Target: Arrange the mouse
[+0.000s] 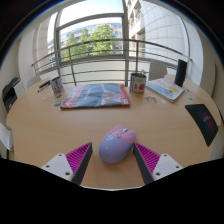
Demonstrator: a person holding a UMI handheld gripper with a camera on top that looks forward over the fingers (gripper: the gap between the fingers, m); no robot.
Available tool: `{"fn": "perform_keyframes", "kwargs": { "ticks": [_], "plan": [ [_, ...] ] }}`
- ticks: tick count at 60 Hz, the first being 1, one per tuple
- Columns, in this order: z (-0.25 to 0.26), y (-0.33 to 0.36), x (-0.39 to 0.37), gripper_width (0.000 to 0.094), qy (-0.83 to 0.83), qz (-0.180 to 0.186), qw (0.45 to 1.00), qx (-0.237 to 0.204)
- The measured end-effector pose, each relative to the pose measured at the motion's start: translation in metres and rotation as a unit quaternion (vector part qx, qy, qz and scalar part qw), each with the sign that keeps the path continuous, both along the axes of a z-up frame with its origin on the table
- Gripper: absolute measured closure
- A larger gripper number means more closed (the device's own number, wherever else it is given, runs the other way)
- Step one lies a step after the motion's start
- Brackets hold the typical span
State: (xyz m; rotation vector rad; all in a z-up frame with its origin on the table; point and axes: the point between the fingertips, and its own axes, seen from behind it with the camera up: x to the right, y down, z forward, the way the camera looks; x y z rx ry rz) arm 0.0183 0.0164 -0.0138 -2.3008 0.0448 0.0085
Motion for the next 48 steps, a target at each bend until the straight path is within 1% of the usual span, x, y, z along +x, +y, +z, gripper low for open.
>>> {"fn": "perform_keyframes", "kwargs": {
  "ticks": [6, 10, 12, 14, 16, 17, 22, 31, 36, 41, 46, 48],
  "plan": [
    [-0.002, 0.022, 0.0, 0.0099, -0.007, -0.011, 1.0, 0.007],
    [-0.002, 0.036, 0.0, 0.012, -0.019, -0.009, 1.0, 0.011],
    [-0.002, 0.041, -0.003, 0.0159, -0.021, -0.005, 1.0, 0.016],
    [-0.001, 0.045, -0.006, 0.0243, -0.019, -0.003, 1.0, 0.019],
    [-0.001, 0.047, -0.005, 0.0349, -0.022, -0.004, 0.999, 0.023],
    [-0.001, 0.048, -0.007, 0.0368, -0.022, -0.003, 0.999, 0.025],
    [-0.001, 0.048, -0.007, 0.0396, -0.035, -0.005, 0.999, 0.028],
    [0.001, 0.05, -0.009, 0.05, -0.056, 0.018, 0.998, 0.026],
    [0.004, 0.049, -0.011, 0.0526, -0.042, 0.031, 0.998, 0.017],
    [0.032, 0.048, -0.011, 0.0527, -0.037, 0.051, 0.997, 0.038],
    [0.091, 0.049, -0.004, 0.0525, -0.01, 0.062, 0.994, 0.085],
    [0.12, 0.051, 0.005, 0.0527, 0.001, 0.061, 0.992, 0.108]
  ]
}}
